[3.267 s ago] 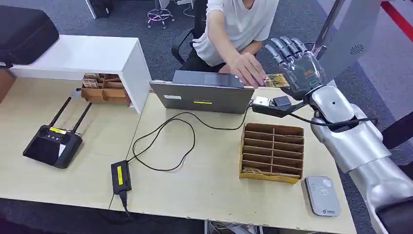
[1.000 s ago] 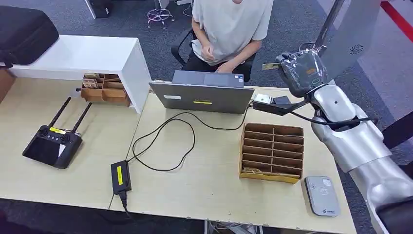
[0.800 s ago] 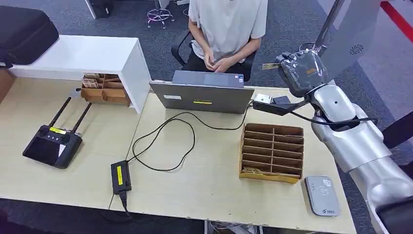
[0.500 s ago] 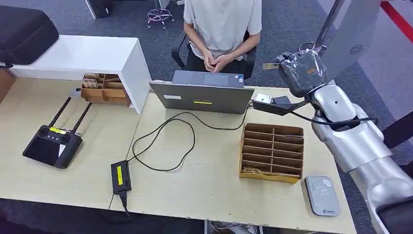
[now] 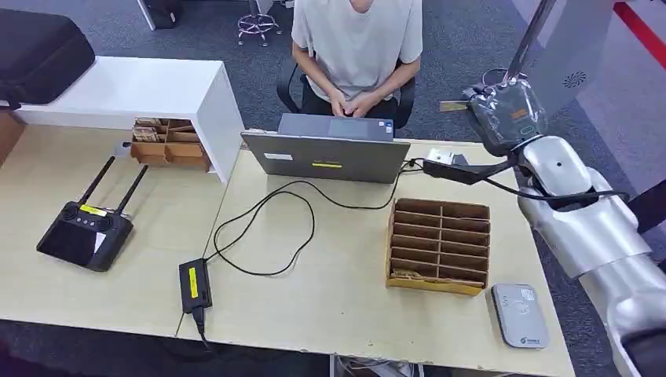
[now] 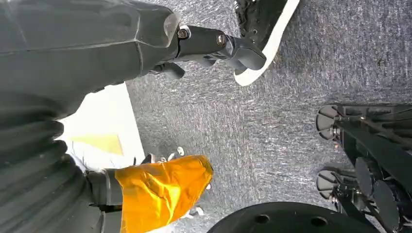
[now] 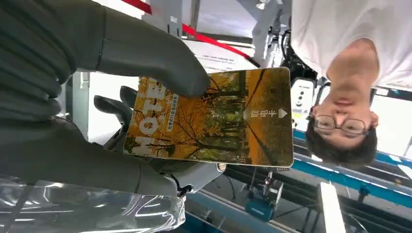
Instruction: Pass the card to the sensor for recognition and then transmit it.
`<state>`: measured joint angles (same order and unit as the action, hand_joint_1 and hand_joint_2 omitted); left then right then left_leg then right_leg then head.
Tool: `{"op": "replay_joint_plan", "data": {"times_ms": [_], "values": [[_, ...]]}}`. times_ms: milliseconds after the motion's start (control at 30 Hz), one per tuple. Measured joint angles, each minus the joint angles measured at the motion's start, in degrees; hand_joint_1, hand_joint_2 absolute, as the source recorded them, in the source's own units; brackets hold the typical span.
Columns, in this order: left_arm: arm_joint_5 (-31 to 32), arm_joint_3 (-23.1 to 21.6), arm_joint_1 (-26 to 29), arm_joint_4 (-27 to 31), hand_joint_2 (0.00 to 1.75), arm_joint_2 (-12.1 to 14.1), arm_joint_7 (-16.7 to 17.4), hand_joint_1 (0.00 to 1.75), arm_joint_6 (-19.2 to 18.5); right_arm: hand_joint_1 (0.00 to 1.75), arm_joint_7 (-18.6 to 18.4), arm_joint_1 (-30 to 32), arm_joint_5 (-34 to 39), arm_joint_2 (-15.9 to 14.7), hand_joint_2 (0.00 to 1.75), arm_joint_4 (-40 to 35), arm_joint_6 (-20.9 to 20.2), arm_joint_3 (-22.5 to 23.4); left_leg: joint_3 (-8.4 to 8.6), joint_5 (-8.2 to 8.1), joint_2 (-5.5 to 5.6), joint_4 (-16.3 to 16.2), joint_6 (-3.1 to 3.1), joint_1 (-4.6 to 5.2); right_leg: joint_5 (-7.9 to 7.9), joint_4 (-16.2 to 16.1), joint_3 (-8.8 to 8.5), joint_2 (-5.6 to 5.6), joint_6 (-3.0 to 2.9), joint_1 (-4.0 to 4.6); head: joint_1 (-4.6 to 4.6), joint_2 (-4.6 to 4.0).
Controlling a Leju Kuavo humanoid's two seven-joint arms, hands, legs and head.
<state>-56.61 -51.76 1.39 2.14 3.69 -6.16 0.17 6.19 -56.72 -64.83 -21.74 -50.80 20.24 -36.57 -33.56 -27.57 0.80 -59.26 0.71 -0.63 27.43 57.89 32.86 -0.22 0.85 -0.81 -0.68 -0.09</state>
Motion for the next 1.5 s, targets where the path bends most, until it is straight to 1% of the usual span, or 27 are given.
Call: {"op": "replay_joint_plan", "data": {"times_ms": [233, 333, 633, 800, 900, 1000, 1133, 1233, 1400, 1500], "values": [[-0.42, 0.0, 0.44, 0.0, 1.75, -0.07, -0.22, 0.0, 0.0, 1.73, -0.13, 0.0, 0.53, -4.05, 1.75, 0.79, -1.14, 1.23, -0.01, -0.01, 0.0, -0.01, 0.0, 0.01, 0.0, -0.01, 0.01, 0.02, 0.0, -0.01, 0.0, 0.0], [-0.59, 0.0, 0.4, 0.0, 1.75, -0.09, -0.48, 0.0, 0.0, 1.73, -0.92, 0.05, 0.59, -5.79, 1.75, 1.01, -1.79, 1.46, 0.0, -0.01, 0.02, -0.03, 0.0, 0.01, 0.0, -0.02, 0.03, -0.02, 0.01, -0.01, -0.02, 0.0], [-0.92, 0.0, 0.69, -0.17, 1.75, -0.42, -1.22, 0.0, 0.0, 1.73, -1.57, 2.87, 2.38, -13.62, 1.75, 1.66, -1.36, 4.55, -0.06, -0.04, 0.05, -0.03, -0.04, 0.03, 0.0, -0.03, 0.02, -0.05, 0.01, -0.03, -0.02, 0.0], [-0.98, 0.0, 0.68, -0.17, 1.75, -0.55, -1.22, 0.0, 0.0, 1.73, -1.57, 3.8, 2.34, -15.41, 1.75, 1.66, -1.36, 5.25, -0.03, -0.03, 0.02, -0.02, -0.04, 0.02, 0.0, -0.03, 0.04, 0.0, 0.01, -0.02, 0.0, 0.0], [-1.01, 0.0, 0.69, -0.17, 1.75, -0.61, -1.25, 0.0, 0.0, 1.73, -1.9, 4.22, 2.43, -16.14, 1.75, 1.38, -2.28, 5.53, -0.02, -0.03, 0.03, -0.02, -0.03, 0.01, 0.0, -0.03, 0.04, -0.02, 0.01, -0.01, -0.02, 0.0], [-1.4, 0.0, 0.77, -0.2, 1.75, -0.72, -1.25, 0.0, 0.0, 1.73, -2.19, 5.29, 3.7, -17.89, 1.75, -0.99, -4.4, 6.08, -0.04, -0.03, 0.06, -0.02, -0.03, 0.01, 0.0, -0.02, 0.03, -0.06, 0.01, -0.01, 0.0, 0.0], [-2.03, 0.0, 0.82, -0.2, 1.75, -1.11, -1.25, 0.0, 0.0, 1.73, -2.19, 7.19, 5.57, -20.89, 1.75, -6.61, -7.45, 7.26, -0.05, -0.04, 0.03, -0.02, -0.04, 0.03, 0.0, -0.03, 0.04, -0.03, 0.01, -0.03, 0.0, 0.0], [-2.19, 0.0, 0.85, -0.2, 1.75, -1.25, -1.33, 0.0, 0.0, 1.73, -2.6, 8.7, 6.27, -22.73, 1.75, -10.55, -8.72, 8.06, -0.06, -0.05, 0.04, -0.02, -0.06, 0.03, 0.01, -0.04, 0.04, -0.04, 0.02, -0.03, -0.02, 0.0], [-2.62, 0.0, 0.94, -0.2, 1.75, -1.55, -1.4, 0.0, 0.0, 1.73, -2.97, 10.03, 6.38, -25.34, 1.75, -15.45, -11.0, 8.46, -0.06, -0.05, 0.03, -0.02, -0.06, 0.03, 0.0, -0.04, 0.04, -0.03, 0.02, -0.03, -0.02, 0.0], [-2.95, 0.0, 1.11, -0.2, 1.75, -1.75, -1.4, 0.0, 0.0, 1.73, -2.58, 10.02, 6.4, -26.67, 1.75, -18.44, -13.64, 8.46, -0.06, -0.05, 0.02, -0.02, -0.06, 0.03, 0.0, -0.04, 0.03, -0.03, 0.01, -0.03, -0.02, 0.0]]}}
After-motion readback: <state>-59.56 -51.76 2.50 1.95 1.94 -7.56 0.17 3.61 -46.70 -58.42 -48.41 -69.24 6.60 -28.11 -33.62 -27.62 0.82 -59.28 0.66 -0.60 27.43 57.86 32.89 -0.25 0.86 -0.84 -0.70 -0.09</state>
